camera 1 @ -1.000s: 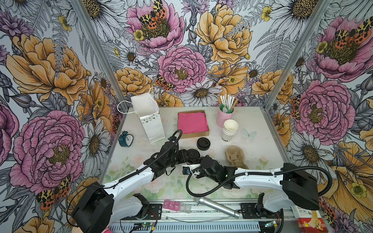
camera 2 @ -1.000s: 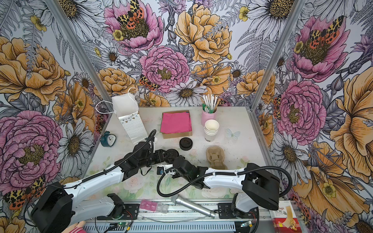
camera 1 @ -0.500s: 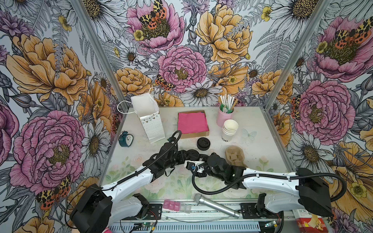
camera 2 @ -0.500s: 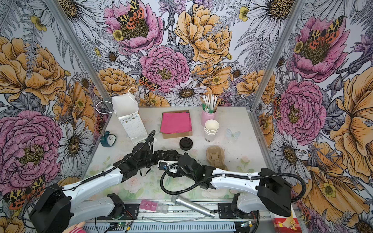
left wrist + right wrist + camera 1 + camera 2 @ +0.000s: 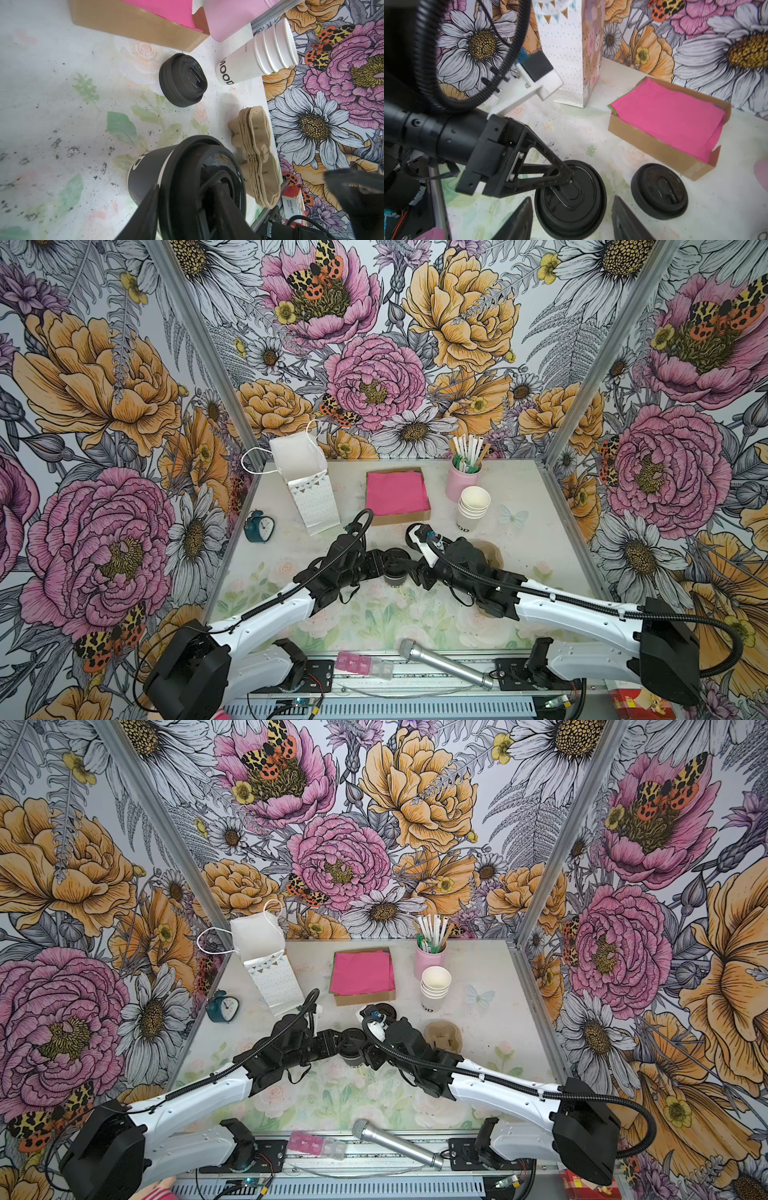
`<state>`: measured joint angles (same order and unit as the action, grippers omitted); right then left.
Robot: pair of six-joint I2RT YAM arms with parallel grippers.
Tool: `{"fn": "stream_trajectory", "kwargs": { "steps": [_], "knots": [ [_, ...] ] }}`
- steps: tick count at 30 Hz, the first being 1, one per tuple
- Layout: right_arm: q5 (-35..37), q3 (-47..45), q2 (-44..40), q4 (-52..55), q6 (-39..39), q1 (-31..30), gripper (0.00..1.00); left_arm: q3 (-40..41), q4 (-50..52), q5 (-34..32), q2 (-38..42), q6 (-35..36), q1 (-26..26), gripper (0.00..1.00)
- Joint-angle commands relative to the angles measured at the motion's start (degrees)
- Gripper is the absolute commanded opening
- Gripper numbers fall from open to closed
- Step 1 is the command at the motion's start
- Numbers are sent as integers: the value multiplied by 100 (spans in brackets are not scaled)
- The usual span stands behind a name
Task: Pack a coffee takeout order
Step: Close the lid on the coffee cup.
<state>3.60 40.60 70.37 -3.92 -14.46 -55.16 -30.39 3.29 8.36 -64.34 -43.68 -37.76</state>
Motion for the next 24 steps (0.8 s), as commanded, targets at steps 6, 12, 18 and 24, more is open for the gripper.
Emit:
{"fn": "stream_trajectory", "kwargs": {
  "steps": [6, 12, 18, 24],
  "knots": [
    [155, 141, 576, 508, -1744, 26, 60, 581, 1003, -34, -51, -157, -116, 40],
    [129, 97, 851, 638, -2202, 126, 57, 682, 868, -7, -58, -224, -145, 39],
    [21, -179, 898, 645, -2600, 302, 55, 719, 735, -5, -231, -281, -234, 37],
    [-43, -363, 925, 665, -2769, 369, 53, 823, 594, -85, -432, -388, -405, 36]
  ]
}}
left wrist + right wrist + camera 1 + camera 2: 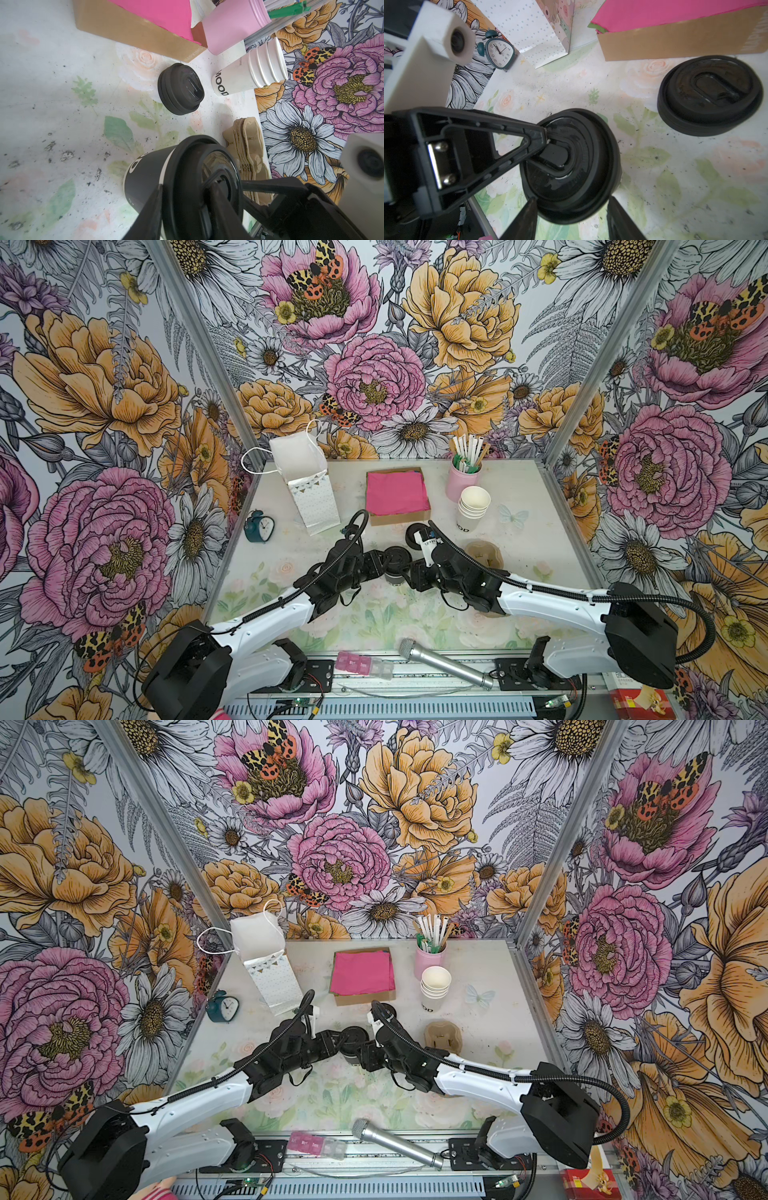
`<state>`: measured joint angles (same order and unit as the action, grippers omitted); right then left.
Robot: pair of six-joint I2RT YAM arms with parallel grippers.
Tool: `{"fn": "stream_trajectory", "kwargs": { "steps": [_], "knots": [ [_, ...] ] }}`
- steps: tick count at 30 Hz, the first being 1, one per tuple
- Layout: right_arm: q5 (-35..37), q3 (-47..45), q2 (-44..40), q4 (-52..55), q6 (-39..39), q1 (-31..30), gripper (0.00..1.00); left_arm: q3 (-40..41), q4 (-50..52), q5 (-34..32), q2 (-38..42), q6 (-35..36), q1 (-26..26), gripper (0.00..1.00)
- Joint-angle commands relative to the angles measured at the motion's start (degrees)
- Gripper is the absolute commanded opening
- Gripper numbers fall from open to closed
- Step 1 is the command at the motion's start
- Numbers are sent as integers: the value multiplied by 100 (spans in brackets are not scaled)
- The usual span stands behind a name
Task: Pack a coffee takeout order
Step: Close the lid on the coffee cup.
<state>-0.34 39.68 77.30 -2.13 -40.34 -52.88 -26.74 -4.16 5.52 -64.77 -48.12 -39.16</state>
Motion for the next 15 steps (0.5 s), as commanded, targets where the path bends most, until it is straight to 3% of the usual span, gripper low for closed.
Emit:
{"fn": "stream_trajectory", "kwargs": {
  "steps": [1, 15],
  "knots": [
    [357, -321, 242, 492, -216, 153, 53, 481, 1296, 203, -432, 32, -297, 36],
    [199, -439, 182, 363, -366, 275, 52, 558, 1156, 72, -697, -164, -558, 35]
  ]
}}
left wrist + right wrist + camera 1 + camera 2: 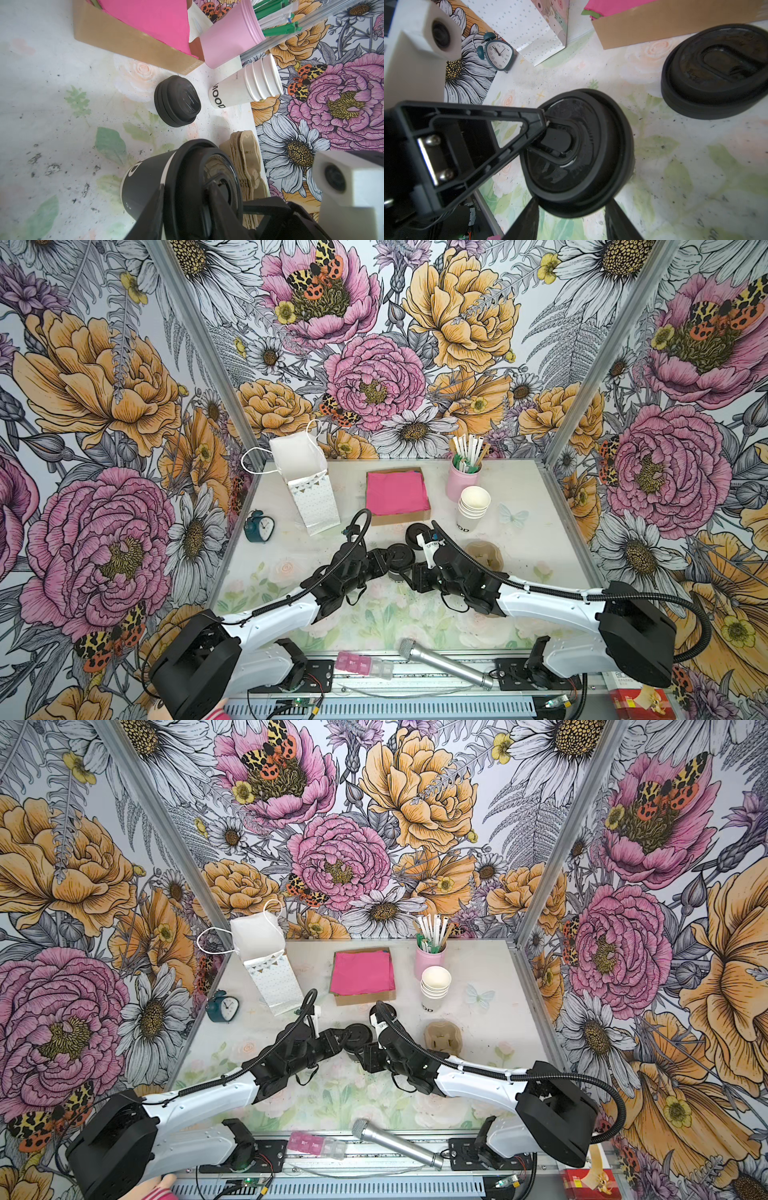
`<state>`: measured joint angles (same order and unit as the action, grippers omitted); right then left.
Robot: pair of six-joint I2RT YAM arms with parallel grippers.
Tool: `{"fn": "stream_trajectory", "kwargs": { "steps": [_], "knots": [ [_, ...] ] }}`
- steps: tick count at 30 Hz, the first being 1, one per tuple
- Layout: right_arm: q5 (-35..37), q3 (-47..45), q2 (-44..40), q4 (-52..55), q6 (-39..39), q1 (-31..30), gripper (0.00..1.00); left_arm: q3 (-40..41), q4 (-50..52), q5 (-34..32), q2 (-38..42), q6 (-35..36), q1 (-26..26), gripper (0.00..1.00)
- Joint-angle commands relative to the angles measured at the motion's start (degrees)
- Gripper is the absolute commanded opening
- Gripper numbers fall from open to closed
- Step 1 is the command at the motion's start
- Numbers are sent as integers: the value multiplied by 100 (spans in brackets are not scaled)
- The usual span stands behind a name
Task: Pack a coffee takeout order
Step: Close the lid on the coffee cup.
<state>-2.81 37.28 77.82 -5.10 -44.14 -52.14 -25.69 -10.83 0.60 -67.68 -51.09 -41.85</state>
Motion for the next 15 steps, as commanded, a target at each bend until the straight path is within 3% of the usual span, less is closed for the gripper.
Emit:
{"fn": "stream_trajectory", "kwargs": {
  "steps": [1, 6, 10, 15],
  "knots": [
    [439, -195, 6, 660, 28, 224, 52, 408, 1859, 550, -383, 147, -289, 35],
    [159, -102, -661, 660, 91, 423, 51, 163, 2213, 417, -359, 300, -288, 36],
    [60, 88, -1166, 741, 202, 518, 59, 150, 2239, 388, -410, 341, -290, 36],
    [-45, 477, -920, 979, -109, 827, 60, 122, 2225, 397, -430, 362, -289, 35]
  ]
}}
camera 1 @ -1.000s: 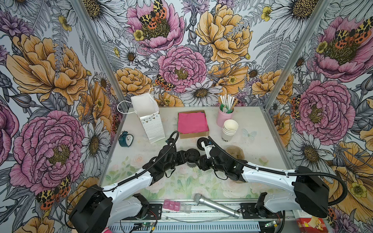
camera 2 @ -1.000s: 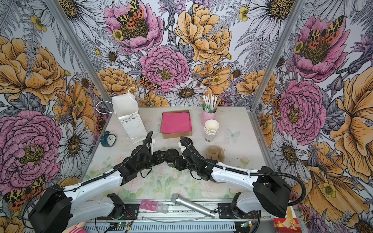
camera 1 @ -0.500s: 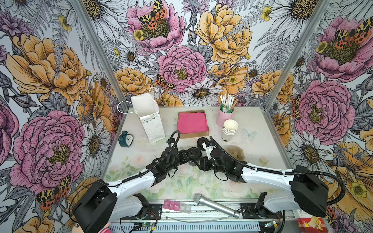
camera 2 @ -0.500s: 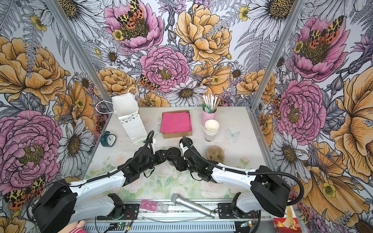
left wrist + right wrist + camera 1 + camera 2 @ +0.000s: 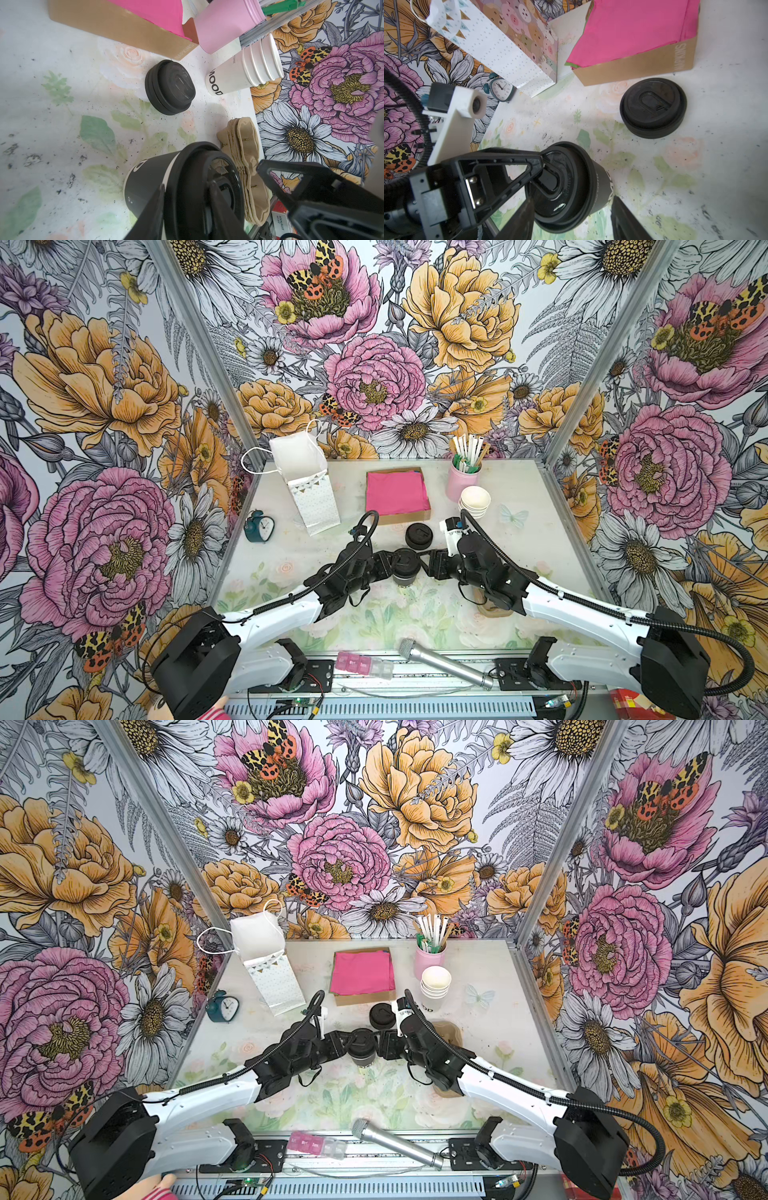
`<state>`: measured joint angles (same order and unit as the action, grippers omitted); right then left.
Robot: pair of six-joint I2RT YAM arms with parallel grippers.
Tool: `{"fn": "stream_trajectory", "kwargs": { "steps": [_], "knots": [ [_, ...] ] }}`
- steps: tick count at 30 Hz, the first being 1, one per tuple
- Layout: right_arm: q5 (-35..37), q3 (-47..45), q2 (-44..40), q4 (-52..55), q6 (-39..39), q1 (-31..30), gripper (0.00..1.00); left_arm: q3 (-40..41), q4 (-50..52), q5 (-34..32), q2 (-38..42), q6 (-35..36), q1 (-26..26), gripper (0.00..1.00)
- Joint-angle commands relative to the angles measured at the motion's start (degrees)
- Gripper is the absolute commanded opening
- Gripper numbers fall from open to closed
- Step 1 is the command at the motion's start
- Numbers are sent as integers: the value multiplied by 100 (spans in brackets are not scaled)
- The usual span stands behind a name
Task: Pack a coffee takeout order
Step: Close the lid on the coffee cup.
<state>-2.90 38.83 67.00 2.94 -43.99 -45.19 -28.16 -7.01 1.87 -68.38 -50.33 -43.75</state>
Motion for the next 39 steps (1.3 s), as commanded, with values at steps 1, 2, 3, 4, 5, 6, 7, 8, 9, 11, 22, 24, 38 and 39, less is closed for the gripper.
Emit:
{"fn": "stream_trajectory", "kwargs": {
  "steps": [1, 2, 3, 4, 5, 6, 7, 8, 9, 11, 22, 24, 38, 39],
  "knots": [
    [-82, 417, 341, 295, -151, 142, 61, 349, 1843, 272, -360, 286, -95, 36],
    [-125, 506, 477, 401, -166, 142, 61, 324, 1861, 282, -360, 294, -96, 36],
    [-214, 567, 644, 475, -177, 143, 62, 275, 1882, 287, -362, 308, -99, 36],
    [-306, 582, 770, 501, -206, 145, 63, 236, 1911, 277, -360, 321, -96, 36],
    [-369, 575, 871, 497, -239, 150, 64, 209, 1935, 282, -360, 330, -91, 37],
    [-403, 564, 961, 497, -267, 138, 64, 181, 1931, 283, -365, 335, -90, 39],
    [-413, 533, 1025, 497, -277, 137, 64, 162, 1940, 296, -356, 339, -90, 41],
    [-400, 504, 1072, 497, -282, 134, 64, 137, 1942, 305, -345, 339, -88, 42],
    [-372, 464, 1093, 490, -277, 135, 63, 107, 1956, 318, -322, 348, -83, 45],
    [-310, 396, 1113, 497, -271, 133, 62, 36, 2036, 314, -254, 372, -65, 50],
    [-158, 200, 1113, 493, -238, 133, 59, -15, 2252, 505, 1107, 93, 244, 69],
    [-124, 176, 1096, 489, -228, 133, 59, 137, 2239, 574, 1484, -144, 296, 69],
    [-116, 272, 959, 484, -136, 35, 61, 939, 1127, 1052, 2609, -1360, 260, 62],
    [-106, 298, 924, 487, -129, 23, 61, 1020, 983, 1073, 2627, -1480, 255, 61]
  ]
}}
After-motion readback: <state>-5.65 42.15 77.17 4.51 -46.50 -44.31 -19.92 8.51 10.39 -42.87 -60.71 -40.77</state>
